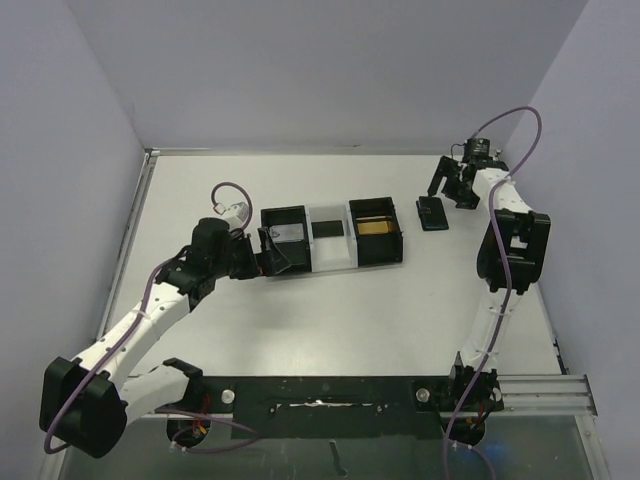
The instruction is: Take the credit cards out of the card holder
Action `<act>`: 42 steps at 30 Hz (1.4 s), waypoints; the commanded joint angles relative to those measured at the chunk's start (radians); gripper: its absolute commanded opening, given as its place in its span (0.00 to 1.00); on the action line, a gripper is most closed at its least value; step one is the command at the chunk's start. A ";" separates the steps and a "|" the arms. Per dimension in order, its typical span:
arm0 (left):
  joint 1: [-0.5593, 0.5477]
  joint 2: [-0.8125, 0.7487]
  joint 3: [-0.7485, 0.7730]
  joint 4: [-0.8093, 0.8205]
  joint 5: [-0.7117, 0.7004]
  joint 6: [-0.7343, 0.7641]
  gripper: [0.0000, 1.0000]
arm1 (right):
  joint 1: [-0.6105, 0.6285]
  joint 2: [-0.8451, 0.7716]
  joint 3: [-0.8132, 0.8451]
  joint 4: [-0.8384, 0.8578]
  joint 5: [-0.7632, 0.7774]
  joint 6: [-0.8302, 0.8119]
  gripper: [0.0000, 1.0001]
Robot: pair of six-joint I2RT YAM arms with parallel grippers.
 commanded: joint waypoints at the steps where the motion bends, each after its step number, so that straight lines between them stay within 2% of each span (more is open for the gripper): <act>1: -0.005 -0.096 -0.039 0.133 -0.020 0.017 0.97 | 0.050 0.039 0.115 -0.045 0.044 -0.026 0.83; 8: -0.006 -0.183 -0.077 0.176 -0.031 0.021 0.96 | 0.113 0.066 0.083 -0.011 0.116 -0.075 0.81; 13: -0.006 -0.187 -0.072 0.150 -0.029 0.023 0.96 | 0.125 0.102 0.077 -0.019 0.232 -0.093 0.79; 21: -0.006 -0.151 -0.045 0.127 -0.024 0.010 0.93 | 0.125 0.040 -0.028 0.016 0.284 -0.073 0.66; 26: -0.006 -0.152 -0.034 0.119 -0.030 0.009 0.92 | 0.119 -0.065 -0.176 0.086 0.254 -0.038 0.51; 29: -0.006 -0.150 -0.033 0.119 -0.025 0.007 0.92 | 0.119 -0.116 -0.261 0.075 0.249 -0.011 0.46; 34: -0.006 -0.154 -0.033 0.109 -0.025 0.008 0.91 | 0.130 -0.309 -0.547 0.109 0.218 0.071 0.40; 39: -0.006 -0.159 -0.051 0.141 -0.017 0.000 0.89 | 0.213 -0.596 -0.816 0.094 0.159 0.171 0.40; 42: -0.006 -0.146 -0.053 0.163 -0.008 -0.004 0.89 | 0.263 -0.706 -0.881 0.028 0.168 0.204 0.47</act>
